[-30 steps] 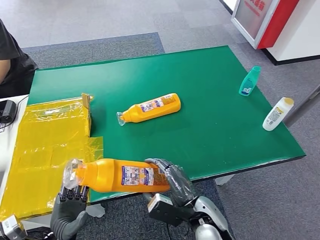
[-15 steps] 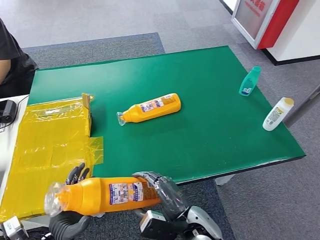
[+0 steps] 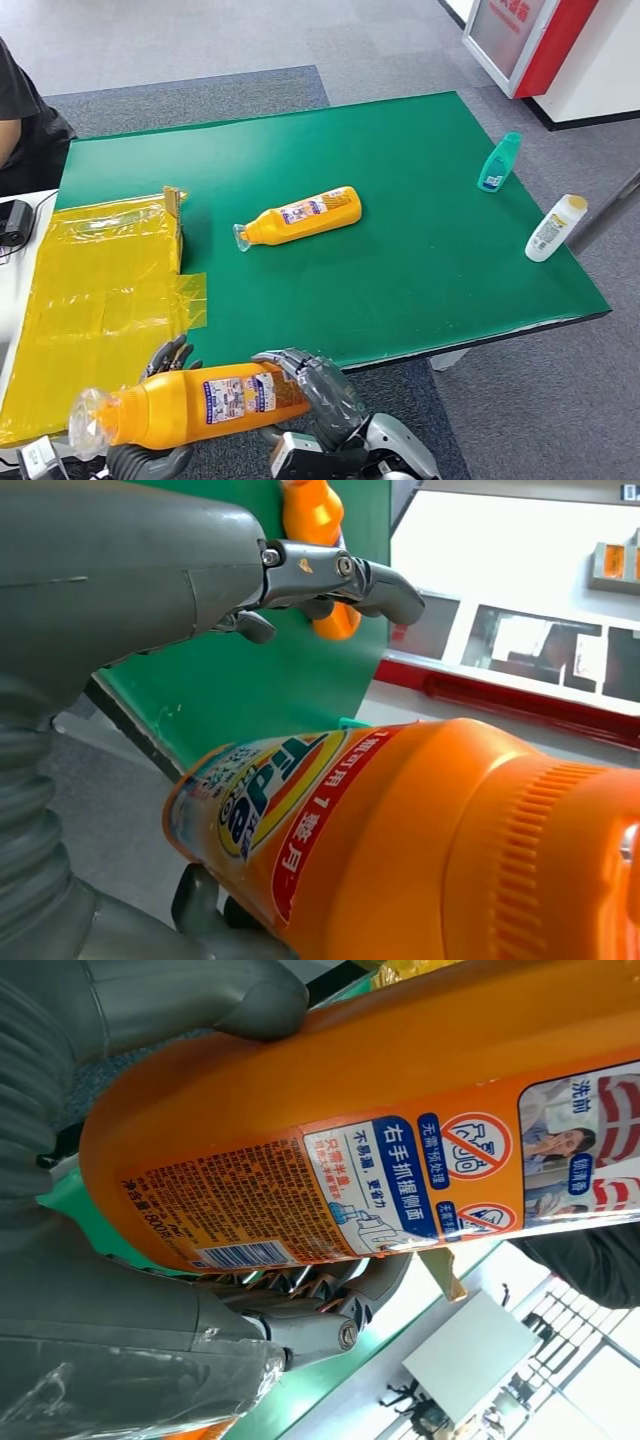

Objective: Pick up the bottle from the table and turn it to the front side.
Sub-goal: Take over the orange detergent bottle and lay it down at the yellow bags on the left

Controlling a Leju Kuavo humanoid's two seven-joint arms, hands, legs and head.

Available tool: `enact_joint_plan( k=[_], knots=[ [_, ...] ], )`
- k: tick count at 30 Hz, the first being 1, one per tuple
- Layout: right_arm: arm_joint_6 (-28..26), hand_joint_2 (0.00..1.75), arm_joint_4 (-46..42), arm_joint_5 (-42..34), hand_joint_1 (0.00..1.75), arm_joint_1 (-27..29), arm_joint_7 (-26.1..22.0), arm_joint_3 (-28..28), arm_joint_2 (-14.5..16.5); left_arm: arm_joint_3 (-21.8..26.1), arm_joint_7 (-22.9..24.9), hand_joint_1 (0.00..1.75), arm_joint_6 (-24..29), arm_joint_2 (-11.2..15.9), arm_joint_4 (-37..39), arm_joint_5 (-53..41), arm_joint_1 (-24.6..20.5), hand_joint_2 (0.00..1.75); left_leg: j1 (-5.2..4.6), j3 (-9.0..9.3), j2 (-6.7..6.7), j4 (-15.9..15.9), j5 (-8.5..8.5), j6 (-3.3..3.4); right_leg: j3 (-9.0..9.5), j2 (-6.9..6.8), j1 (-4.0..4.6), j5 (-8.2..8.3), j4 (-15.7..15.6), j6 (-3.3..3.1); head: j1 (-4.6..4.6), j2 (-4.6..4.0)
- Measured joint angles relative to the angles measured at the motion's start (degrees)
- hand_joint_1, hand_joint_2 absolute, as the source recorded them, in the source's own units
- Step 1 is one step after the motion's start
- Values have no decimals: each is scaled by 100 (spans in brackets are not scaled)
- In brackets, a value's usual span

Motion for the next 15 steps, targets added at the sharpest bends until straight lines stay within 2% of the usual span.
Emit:
enact_joint_plan(
  k=[15],
  knots=[
    [80,175,164,89,175,-136,43,214,-25,-400,-203,0,281,300,21,22,-99,175,0,0,0,0,0,0,0,0,0,0,0,0,0,0]
  ],
)
